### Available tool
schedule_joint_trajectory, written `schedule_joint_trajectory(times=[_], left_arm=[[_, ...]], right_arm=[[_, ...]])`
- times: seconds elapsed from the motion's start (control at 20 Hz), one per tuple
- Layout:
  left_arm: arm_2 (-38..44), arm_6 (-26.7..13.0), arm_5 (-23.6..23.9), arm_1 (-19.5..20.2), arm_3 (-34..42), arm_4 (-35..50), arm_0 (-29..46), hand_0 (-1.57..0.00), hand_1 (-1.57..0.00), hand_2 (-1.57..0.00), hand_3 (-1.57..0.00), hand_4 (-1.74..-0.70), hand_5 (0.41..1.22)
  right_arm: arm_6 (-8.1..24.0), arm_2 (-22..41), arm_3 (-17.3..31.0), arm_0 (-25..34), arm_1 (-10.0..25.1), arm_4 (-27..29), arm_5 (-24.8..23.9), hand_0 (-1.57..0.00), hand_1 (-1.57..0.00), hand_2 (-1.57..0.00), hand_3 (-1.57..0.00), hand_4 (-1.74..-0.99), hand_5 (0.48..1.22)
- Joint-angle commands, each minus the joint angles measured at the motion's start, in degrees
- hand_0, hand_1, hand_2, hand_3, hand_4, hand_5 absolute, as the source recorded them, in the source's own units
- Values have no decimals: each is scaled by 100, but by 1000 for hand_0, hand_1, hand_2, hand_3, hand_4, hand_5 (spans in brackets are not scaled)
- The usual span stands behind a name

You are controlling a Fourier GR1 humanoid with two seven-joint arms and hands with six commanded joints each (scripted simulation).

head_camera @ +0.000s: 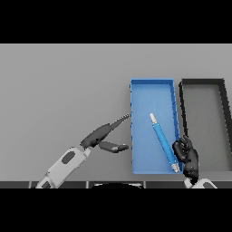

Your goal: Pick up the blue pipe and place it into the blue bin.

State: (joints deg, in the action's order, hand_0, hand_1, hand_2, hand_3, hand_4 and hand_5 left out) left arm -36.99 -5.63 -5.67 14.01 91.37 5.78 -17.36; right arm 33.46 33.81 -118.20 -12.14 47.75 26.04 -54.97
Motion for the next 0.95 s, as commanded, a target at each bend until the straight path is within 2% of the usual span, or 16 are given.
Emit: schedule_joint_trajectory(times=[0.0,0.15,0.25,0.45,0.65,0.75,0.9], left_arm=[[28,61,-22,92,35,9,46,1,1,1,1,-886,428],[28,45,1,84,21,-29,6,1,1,1,1,-885,427],[36,51,0,86,45,-3,16,1,1,1,1,-885,428],[26,96,5,90,35,-19,54,1,1,1,1,-888,429],[33,51,3,127,24,-38,59,1,1,1,1,-886,431],[37,169,-37,189,29,-20,146,1,1,1,1,-885,431],[11,82,-1,160,154,-22,92,1,1,1,1,-885,431]], right_arm=[[75,82,20,69,128,107,-1,-156,-143,-143,-84,-1083,934],[61,347,151,367,287,174,-1,-80,-73,-73,-42,-1063,846],[66,614,277,663,554,312,-1,-51,-46,-46,-27,-1051,787],[59,666,233,656,569,222,3,-20,-18,-18,-10,-1033,696],[52,768,337,841,480,197,-1,-8,-7,-7,-4,-1022,665],[45,776,342,850,495,204,0,-6,-5,-5,-3,-1022,658],[54,856,297,929,615,322,2,-6,-5,-5,-3,-1022,643]])
